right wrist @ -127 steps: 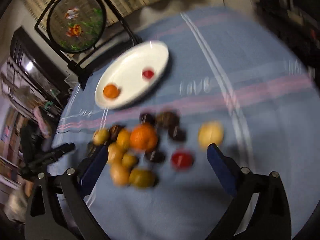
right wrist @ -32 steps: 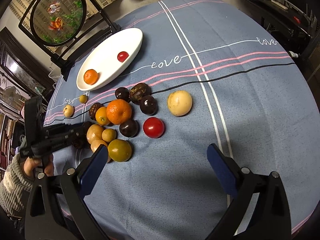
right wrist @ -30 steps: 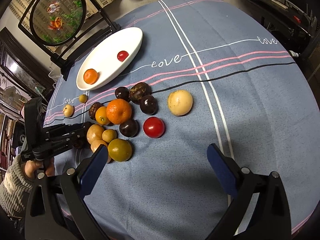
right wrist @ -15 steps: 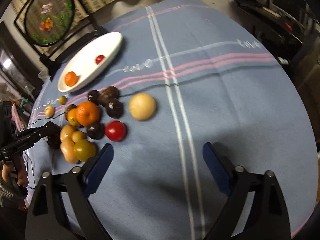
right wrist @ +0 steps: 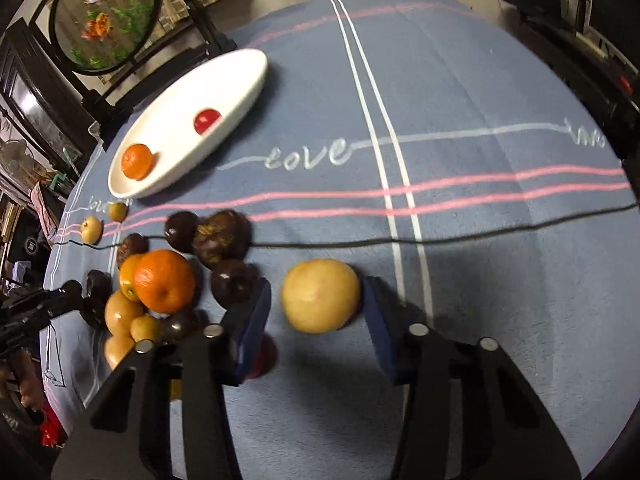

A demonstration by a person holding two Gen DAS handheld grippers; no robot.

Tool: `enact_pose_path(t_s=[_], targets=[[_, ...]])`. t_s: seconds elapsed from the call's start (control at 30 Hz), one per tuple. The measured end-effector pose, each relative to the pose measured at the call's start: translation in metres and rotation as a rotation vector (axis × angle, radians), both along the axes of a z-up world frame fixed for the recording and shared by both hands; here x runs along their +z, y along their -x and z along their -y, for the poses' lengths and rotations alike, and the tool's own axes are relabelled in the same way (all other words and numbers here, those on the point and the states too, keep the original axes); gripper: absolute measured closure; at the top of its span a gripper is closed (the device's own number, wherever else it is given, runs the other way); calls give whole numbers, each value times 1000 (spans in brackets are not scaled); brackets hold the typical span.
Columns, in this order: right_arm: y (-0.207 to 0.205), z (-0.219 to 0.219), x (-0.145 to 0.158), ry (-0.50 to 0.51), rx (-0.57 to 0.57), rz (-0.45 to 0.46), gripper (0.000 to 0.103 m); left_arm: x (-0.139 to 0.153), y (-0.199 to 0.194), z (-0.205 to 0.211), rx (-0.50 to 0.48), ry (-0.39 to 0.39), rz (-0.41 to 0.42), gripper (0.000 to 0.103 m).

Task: Organize fruits
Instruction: 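Grasp a dark brown fruit with the left tool while the right tool grasps a pale yellow fruit, then lower both held fruits onto the white plate and open both tools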

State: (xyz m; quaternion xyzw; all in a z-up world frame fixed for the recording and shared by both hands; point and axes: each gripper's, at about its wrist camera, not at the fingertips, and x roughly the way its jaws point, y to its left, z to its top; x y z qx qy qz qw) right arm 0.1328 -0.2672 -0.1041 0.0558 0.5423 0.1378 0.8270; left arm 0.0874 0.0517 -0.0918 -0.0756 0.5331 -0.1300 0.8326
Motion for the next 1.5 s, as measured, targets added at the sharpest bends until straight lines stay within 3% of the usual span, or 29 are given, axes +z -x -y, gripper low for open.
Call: enact_pose_path(t_s=[0.13,0.23,0.4,0.6,0.8,0.83,0.87,0.9,0.97,1.13,1.23,1.5], targets=[[-3,1,4,-32,7,-6,65,0,-8,6,-7,-9,-3,78],[-8,-1,28,-62,13,48,65,9,-23,6,-10,-18,21,78],[-38,-37,59,-99,104,129,65,33,-80,-3,12,-8,93,78],[-92,-97,54,-82,210,183,65,38,-170,-7,32,-77,156,78],[-149,-124,40,-52,222,186,64,11,-217,-11,61,-84,116,77],[-156,-128,34,-54,229,163,64,8,-220,-11,65,-91,116,74],[-163,-130,27,-51,230,132,63,5,-222,-11,71,-94,117,61],[-165,-131,23,-43,221,116,50,3,-222,-12,84,-91,121,46],[-167,-128,20,-55,200,114,30,3,-220,-16,98,-73,127,43],[-153,-116,42,-68,185,176,30,17,-197,-39,156,-64,156,42],[-129,-93,53,-89,141,176,27,32,-165,-71,232,-75,177,36],[-22,-39,45,-143,-34,60,26,14,-53,-141,393,-95,75,36]])
